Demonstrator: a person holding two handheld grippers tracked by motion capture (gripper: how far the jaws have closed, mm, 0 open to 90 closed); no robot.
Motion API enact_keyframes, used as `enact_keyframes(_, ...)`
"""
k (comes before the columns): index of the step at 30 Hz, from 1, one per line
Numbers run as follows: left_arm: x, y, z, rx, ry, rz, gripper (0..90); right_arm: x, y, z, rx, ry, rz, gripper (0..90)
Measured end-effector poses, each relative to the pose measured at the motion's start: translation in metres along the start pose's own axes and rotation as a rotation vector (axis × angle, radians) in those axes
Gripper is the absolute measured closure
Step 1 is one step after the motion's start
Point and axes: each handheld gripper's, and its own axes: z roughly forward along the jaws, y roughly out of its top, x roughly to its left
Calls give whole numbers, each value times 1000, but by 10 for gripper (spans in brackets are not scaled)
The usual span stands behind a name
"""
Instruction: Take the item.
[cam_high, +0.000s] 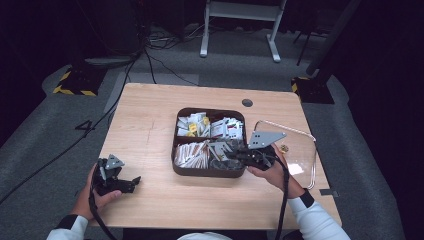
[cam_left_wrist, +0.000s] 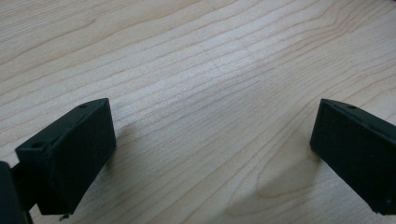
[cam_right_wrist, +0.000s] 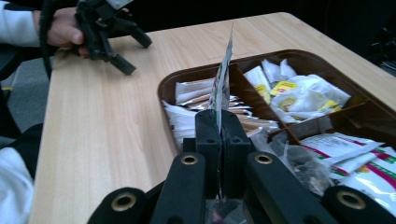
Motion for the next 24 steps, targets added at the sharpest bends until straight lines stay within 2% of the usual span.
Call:
enact_keyframes(10, 0, 0, 0, -5, 4, 2, 4, 22, -3, 7, 26, 70, -49, 891)
enact_keyframes(17, 0, 0, 0, -5, 4, 2, 4, 39, -11, 16, 67, 115, -79, 890)
enact_keyframes(24, 0, 0, 0, -5, 4, 2, 4, 48, -19, 24, 104, 140, -93, 890)
